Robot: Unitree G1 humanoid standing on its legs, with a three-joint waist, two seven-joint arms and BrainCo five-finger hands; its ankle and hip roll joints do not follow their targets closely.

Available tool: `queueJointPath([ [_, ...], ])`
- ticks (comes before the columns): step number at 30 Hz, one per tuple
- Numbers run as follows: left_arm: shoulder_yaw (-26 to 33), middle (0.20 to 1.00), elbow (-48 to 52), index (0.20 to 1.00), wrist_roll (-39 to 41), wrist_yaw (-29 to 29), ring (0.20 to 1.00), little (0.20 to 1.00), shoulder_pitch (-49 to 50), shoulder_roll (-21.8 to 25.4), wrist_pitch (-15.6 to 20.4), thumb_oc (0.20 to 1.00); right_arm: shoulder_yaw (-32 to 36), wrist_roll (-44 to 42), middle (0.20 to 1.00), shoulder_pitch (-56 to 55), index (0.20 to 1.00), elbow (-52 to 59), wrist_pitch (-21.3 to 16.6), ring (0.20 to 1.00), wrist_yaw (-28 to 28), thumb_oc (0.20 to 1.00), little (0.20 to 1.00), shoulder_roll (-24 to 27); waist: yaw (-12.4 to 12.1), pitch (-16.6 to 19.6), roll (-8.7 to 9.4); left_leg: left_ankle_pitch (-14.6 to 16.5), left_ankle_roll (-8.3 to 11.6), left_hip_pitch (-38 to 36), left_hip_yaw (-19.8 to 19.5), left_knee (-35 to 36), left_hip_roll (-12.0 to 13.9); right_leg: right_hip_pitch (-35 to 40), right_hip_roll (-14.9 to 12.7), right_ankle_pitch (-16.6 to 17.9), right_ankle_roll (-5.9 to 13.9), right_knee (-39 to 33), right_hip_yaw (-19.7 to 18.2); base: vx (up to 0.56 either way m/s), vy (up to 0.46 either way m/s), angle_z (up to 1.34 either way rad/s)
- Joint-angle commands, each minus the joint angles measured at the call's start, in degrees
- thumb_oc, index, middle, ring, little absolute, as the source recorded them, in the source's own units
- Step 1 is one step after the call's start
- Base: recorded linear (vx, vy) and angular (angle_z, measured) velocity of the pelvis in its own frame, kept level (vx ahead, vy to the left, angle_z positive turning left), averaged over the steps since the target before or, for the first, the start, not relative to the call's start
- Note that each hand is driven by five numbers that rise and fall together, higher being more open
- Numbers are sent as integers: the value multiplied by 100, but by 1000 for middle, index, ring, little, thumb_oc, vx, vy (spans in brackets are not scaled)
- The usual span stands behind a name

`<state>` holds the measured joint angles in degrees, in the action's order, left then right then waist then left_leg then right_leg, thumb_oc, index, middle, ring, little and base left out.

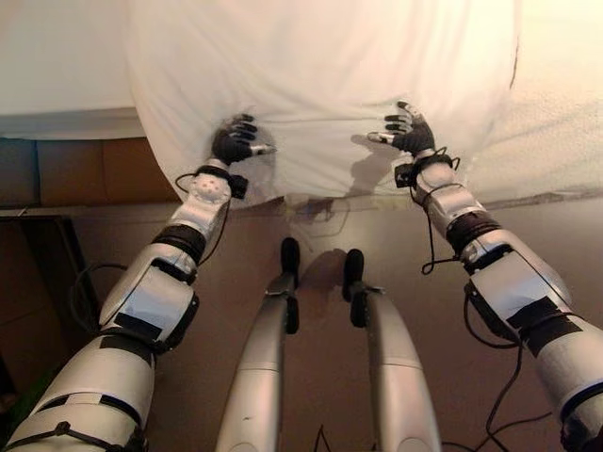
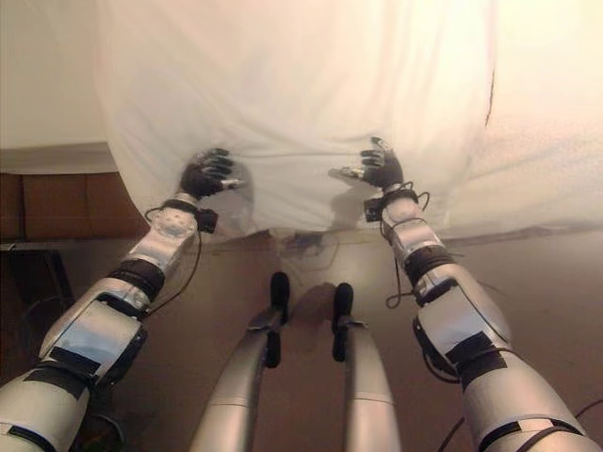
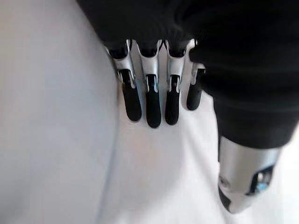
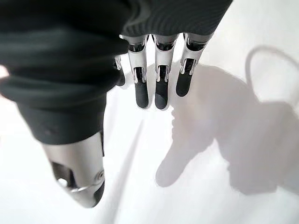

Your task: Make the bed

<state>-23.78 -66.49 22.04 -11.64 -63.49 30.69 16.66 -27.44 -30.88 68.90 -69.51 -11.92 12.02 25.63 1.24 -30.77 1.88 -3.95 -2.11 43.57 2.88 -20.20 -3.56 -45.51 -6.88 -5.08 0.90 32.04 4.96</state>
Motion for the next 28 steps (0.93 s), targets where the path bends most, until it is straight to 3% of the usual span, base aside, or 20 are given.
queueJointPath([
  [1,692,1000,-260,1000,86,-271,1000,1000,452,538,126,1000,406,326,1000,-336,1000,-105,-85,1000,185,1000,1000,647,-120,288,-58,651,401,-539,102,-166,-111,629,-65,673,486,-1292,-2,64,-46,-3],
  [8,1486,1000,-296,1000,203,-179,1000,1000,1846,256,137,1000,1062,407,1000,-1636,1000,-160,-47,1000,149,1000,1000,646,-191,593,-78,337,401,-1455,-100,787,-118,1630,-33,947,549,-2208,126,85,-67,0],
  [11,1606,1000,-348,1000,78,-154,1000,1000,2301,50,111,1000,1235,492,1000,-2174,1000,-219,-37,1000,86,1000,1000,468,-200,701,-64,212,420,-1820,-144,1148,-109,2037,-31,1041,564,-2510,186,99,-65,4],
  [14,1819,1000,-483,1000,-105,61,1000,1000,3274,-459,114,1000,1427,761,1000,-3291,1000,-286,-11,1000,-117,1000,1000,-9,-238,1121,-11,-69,449,-2492,-255,1945,-11,2656,39,1291,604,-3163,199,141,-72,10],
  [21,1443,1000,-614,1000,-915,376,1000,1000,4159,-1022,45,1000,1293,1147,1000,-4336,1000,-86,-43,1000,-378,1000,1000,-519,-224,1578,-10,-302,527,-3027,-335,2466,101,3141,95,1414,614,-3583,148,59,-30,2],
  [28,1366,1000,-824,1000,-1241,792,1000,1000,4963,-1563,-86,1000,1279,1470,1000,-5361,1000,28,36,1000,-720,1000,1000,-922,-161,2088,-100,-141,468,-3700,-318,2450,132,3808,98,1327,609,-3703,3,74,12,-1],
])
